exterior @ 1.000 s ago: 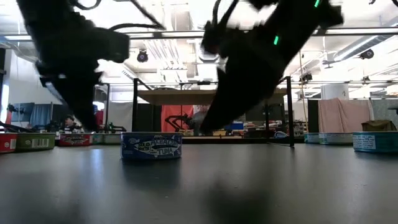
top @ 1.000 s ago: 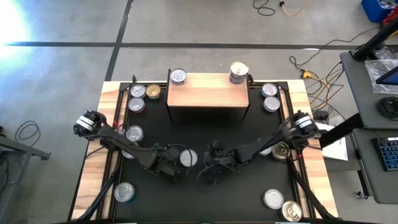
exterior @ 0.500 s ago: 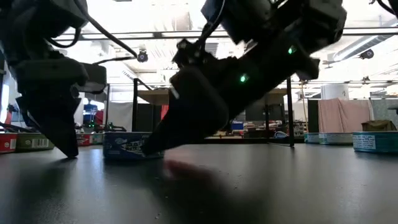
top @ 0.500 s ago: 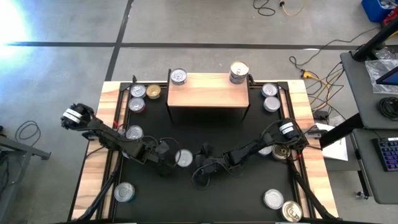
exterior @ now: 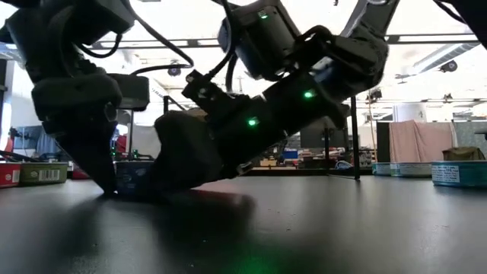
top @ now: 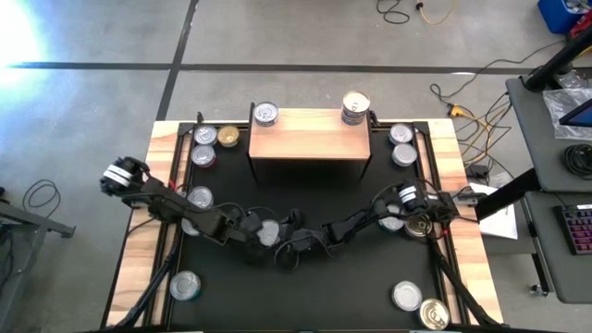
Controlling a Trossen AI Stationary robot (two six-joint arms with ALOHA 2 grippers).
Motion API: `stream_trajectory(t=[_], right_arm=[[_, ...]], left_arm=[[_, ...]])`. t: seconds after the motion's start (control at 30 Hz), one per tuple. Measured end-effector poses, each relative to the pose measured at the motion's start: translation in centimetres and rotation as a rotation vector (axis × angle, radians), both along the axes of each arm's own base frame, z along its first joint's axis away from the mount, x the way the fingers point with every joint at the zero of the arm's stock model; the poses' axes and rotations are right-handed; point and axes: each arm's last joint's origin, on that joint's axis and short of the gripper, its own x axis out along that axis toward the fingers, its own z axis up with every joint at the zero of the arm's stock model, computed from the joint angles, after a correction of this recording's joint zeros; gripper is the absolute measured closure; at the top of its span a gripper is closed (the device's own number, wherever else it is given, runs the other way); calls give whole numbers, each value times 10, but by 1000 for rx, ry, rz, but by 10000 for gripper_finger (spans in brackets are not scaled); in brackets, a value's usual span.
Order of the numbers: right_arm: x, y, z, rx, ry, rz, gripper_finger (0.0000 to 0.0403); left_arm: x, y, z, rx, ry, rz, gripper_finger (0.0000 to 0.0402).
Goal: Stack canned seafood by type on shelf
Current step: Stack the blue tuna can on top of the blue tuna can
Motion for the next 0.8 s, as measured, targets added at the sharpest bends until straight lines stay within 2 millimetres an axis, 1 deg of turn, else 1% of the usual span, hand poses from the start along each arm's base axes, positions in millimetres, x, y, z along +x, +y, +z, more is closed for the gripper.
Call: stream_trajectory(t=[0.13, 0.33, 0.43, 0.47, 0.53, 0.6, 0.63, 0.7, 0.8], right_arm=[[3, 1, 1, -38, -4, 8, 2], [3, 0, 2, -51, -17, 7, 2], [2, 1, 1, -23, -4, 7, 2], [2, 1, 1, -11, 0, 12, 2], [1, 3, 0, 8, 6, 30, 2], [0, 4, -1, 22, 14, 35, 2], [0, 4, -1, 24, 14, 37, 2], [0, 4, -1, 21, 13, 42, 2], [0, 4, 0, 14, 10, 46, 3]], left_arm=[[8, -3, 1, 45, 44, -70, 401], [8, -3, 4, 58, 56, -82, 401], [4, -3, 15, 53, 78, -88, 401], [1, -3, 19, 75, 89, -100, 401], [-14, 2, 28, 160, 150, -122, 401], [-23, 5, 39, 198, 141, -122, 401], [-30, 8, 41, 209, 157, -118, 401], [-42, 20, 38, 234, 188, -86, 401], [-43, 34, 31, 198, 81, -2, 401]])
